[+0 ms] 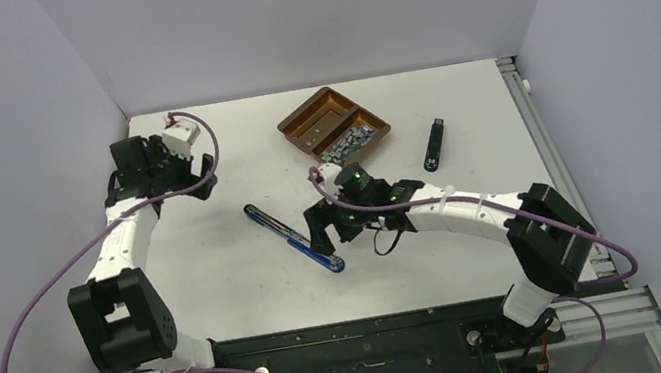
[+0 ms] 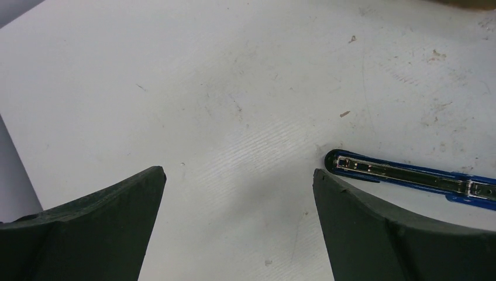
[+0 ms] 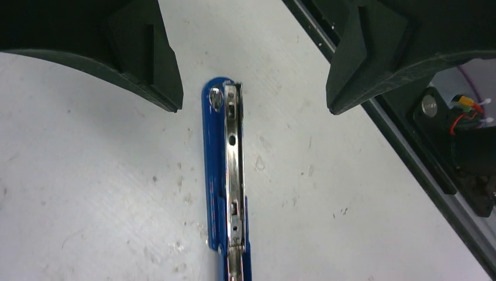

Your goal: Load the staples into the stapler

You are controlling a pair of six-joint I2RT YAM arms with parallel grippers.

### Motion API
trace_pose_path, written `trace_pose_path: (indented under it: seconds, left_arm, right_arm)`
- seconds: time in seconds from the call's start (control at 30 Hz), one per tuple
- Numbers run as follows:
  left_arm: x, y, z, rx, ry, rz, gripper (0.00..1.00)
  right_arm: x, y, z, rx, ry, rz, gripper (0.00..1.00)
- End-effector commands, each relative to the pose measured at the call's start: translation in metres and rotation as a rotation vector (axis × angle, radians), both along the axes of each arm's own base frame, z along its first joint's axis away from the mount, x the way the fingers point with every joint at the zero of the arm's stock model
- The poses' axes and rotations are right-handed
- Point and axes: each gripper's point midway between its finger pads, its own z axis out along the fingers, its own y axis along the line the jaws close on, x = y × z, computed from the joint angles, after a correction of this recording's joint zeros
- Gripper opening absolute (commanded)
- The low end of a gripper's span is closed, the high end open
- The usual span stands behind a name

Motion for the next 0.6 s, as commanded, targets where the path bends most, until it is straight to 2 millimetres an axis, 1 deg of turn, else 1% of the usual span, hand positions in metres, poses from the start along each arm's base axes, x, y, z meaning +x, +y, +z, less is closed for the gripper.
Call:
trace_pose_path:
  seconds: [0.0, 0.07, 0.13, 0.17, 0.23, 0.33, 0.47, 0.57]
  left_arm:
    - [-0.007, 0.002, 0.056, -0.104, -0.075, 0.058, 0.96]
    - [-0.011, 0.010, 0.064, -0.115, -0.077, 0.103, 0.96]
    - [-0.013, 0.020, 0.069, -0.103, -0.081, 0.156, 0.96]
    - [-0.014, 0.025, 0.070, -0.096, -0.080, 0.181, 0.96]
    - [-0.016, 0.033, 0.074, -0.078, -0.083, 0.230, 0.96]
    - [-0.018, 0.039, 0.081, -0.083, -0.083, 0.282, 0.96]
    - [-0.019, 0.040, 0.090, -0.115, -0.086, 0.322, 0.96]
    - [-0.019, 0.039, 0.095, -0.127, -0.096, 0.329, 0.96]
  right_arm:
    - [0.023, 0.006, -0.014, -0.193, -0.109, 0.025, 0.93]
    - [0.033, 0.024, -0.018, -0.204, -0.132, 0.036, 0.93]
    - [0.040, 0.041, -0.023, -0.218, -0.157, 0.051, 0.93]
    - [0.044, 0.047, -0.026, -0.233, -0.171, 0.051, 0.92]
    - [0.050, 0.058, -0.033, -0.267, -0.196, 0.048, 0.88]
    - [0.056, 0.066, -0.041, -0.303, -0.231, 0.030, 0.81]
    - [0.064, 0.068, -0.042, -0.307, -0.260, -0.018, 0.64]
    - [0.061, 0.071, -0.046, -0.310, -0.272, -0.027, 0.43]
